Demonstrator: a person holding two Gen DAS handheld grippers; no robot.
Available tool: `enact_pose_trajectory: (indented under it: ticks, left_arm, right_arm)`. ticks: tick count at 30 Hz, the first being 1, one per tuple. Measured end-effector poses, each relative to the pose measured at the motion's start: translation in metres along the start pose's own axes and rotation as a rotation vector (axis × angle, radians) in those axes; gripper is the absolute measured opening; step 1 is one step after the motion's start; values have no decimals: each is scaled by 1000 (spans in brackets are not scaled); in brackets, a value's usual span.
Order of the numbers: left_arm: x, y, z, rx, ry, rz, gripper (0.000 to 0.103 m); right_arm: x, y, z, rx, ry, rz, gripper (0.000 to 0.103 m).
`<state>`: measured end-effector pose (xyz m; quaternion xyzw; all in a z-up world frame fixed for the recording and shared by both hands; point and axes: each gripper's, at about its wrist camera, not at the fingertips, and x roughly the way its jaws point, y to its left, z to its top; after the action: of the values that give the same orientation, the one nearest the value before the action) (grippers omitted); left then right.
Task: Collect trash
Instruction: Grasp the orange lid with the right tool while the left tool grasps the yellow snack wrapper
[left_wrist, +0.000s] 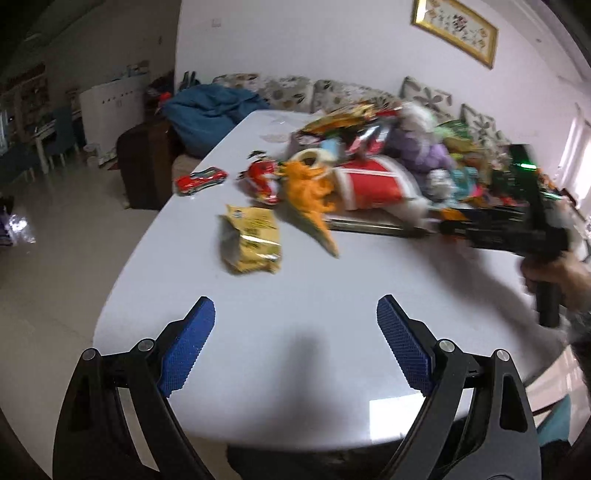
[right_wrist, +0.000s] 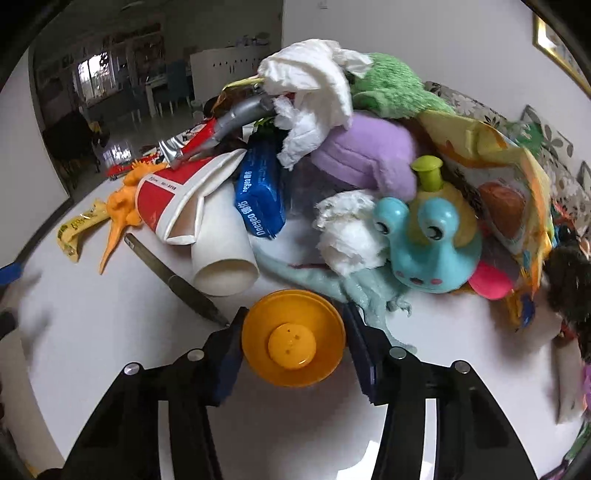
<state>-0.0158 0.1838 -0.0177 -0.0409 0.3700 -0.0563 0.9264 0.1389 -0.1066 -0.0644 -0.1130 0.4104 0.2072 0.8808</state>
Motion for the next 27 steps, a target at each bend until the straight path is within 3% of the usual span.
enact_pose_trajectory:
  ticks: [7, 8, 11, 13, 17, 19, 24, 27]
  left_arm:
    - [64, 22, 42, -96, 87, 32, 86]
    - [72, 21, 45, -102, 106, 44, 80]
    - [74, 8, 45, -34, 107, 132, 37]
    - [62, -1, 37, -35, 101, 81, 30]
    - [11, -38, 8, 48, 24, 36, 30]
    - [-19, -61, -10, 96, -7, -45, 30]
    - [-76, -122, -53, 235, 12, -257, 30]
    - [-81, -151, -80, 336, 67, -293, 31]
  right_arm:
    - [-40, -13, -26, 33, -50, 39, 48]
    - [-48, -15, -32, 34, -58, 48, 48]
    - [-68, -17, -48, 33, -71, 52, 48]
    - [-82, -19, -62, 36, -78, 66, 48]
    - [-105, -23, -86, 45, -84, 93, 48]
    - [-118, -19, -97, 55, -85, 114, 48]
    - [-160, -6, -142, 61, -69, 204, 48]
    - [-174, 11, -172, 37, -16, 263, 48]
